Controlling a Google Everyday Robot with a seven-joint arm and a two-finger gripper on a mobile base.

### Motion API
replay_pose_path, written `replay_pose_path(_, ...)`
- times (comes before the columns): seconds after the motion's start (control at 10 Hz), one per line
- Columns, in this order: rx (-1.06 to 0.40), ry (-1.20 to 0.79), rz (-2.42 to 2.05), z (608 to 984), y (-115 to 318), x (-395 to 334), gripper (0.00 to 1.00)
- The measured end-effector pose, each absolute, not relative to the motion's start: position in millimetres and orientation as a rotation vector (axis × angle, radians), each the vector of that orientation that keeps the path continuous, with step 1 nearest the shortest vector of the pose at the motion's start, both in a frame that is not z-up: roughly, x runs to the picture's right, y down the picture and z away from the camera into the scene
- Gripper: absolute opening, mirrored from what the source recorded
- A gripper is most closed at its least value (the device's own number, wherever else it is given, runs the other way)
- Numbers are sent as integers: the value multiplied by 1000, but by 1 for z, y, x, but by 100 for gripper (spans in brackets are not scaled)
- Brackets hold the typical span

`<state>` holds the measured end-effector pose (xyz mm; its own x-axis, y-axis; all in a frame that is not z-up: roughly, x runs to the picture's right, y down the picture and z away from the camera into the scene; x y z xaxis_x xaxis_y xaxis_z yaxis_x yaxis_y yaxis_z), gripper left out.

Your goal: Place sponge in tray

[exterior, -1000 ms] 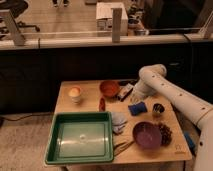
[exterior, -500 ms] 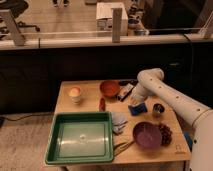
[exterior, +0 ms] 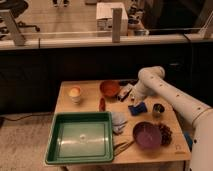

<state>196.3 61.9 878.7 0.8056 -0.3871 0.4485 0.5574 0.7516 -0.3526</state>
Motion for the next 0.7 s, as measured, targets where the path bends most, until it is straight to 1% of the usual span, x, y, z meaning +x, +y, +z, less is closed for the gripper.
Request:
replay_pose_path(0.1, -492, -363, -530, 879, 59, 195, 46)
replay_pose_path(0.2, -498, -358, -519, 879, 61, 196, 48)
replay_pose_path(0.5, -514, -325, -441, 879, 76, 209, 76)
replay_pose_path(0.6, -520, -308, -387, 880, 82, 216, 80)
replay_pose_path(0.7, -524, -298, -358, 879, 86, 222, 80)
